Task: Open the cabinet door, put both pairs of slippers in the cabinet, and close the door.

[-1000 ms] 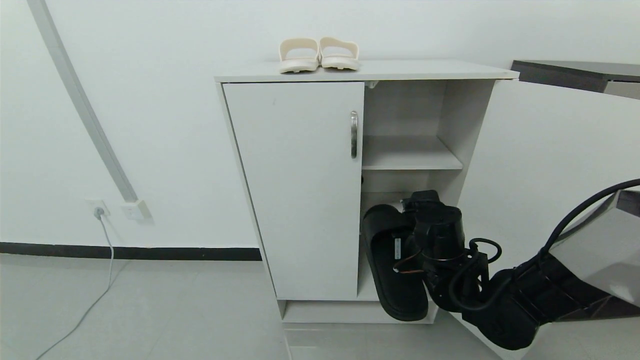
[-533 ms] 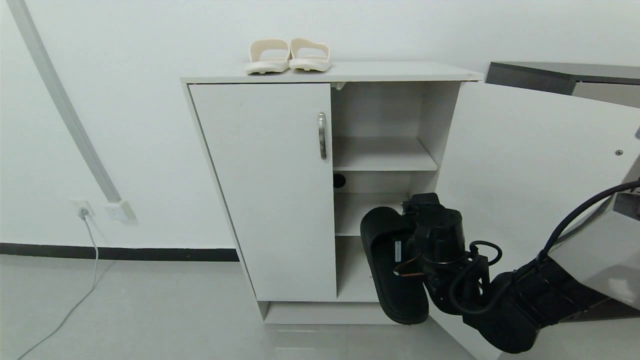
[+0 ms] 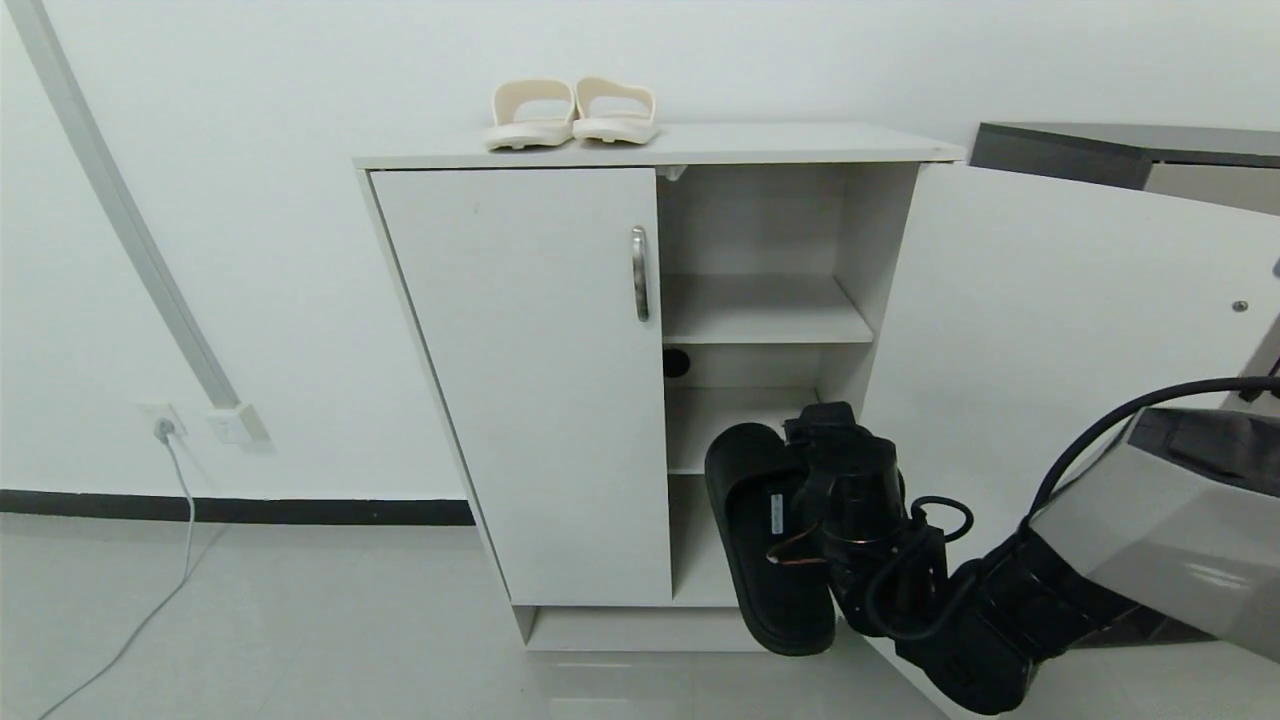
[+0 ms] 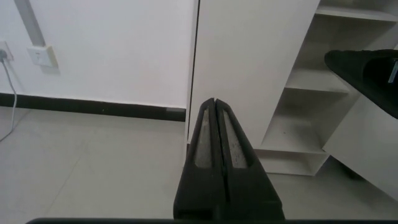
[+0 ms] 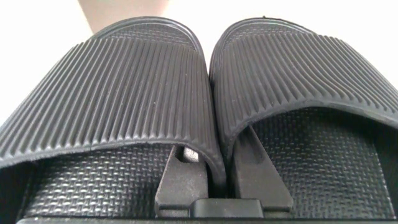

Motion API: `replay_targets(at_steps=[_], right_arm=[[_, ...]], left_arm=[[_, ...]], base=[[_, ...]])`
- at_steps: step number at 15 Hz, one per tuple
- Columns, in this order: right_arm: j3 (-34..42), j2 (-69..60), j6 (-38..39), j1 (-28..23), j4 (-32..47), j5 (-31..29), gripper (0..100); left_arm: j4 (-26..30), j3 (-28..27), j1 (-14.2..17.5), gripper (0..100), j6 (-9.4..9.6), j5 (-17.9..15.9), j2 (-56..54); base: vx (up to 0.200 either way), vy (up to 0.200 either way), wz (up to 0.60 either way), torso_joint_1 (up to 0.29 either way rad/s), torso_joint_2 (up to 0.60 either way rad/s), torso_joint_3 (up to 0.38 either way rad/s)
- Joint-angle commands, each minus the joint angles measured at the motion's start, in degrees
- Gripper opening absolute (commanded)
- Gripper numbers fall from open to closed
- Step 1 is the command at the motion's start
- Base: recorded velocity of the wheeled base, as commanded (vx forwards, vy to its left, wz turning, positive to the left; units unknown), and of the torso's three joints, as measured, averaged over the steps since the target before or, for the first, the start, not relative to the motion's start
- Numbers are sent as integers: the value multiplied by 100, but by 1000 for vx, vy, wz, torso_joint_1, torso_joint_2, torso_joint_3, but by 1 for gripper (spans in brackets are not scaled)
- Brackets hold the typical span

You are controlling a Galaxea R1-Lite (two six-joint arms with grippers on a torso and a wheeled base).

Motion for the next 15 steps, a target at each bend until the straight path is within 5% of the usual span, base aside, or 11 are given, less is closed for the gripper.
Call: replay_targets(at_steps=[1,8,15], right_arm=[[-152,177,-5,4,7,32,0],[-574,582,-22,4,15,181,0],[-776,775,-22,-14,15,173,0]], left_arm=[[5,1,0,0,5,-5,9],[5,1,0,0,31,-23,9],[5,1,0,0,49,-32,9]], base=[[0,0,0,0,0,0],[0,0,0,0,0,0],[0,0,0,2,1,-171]])
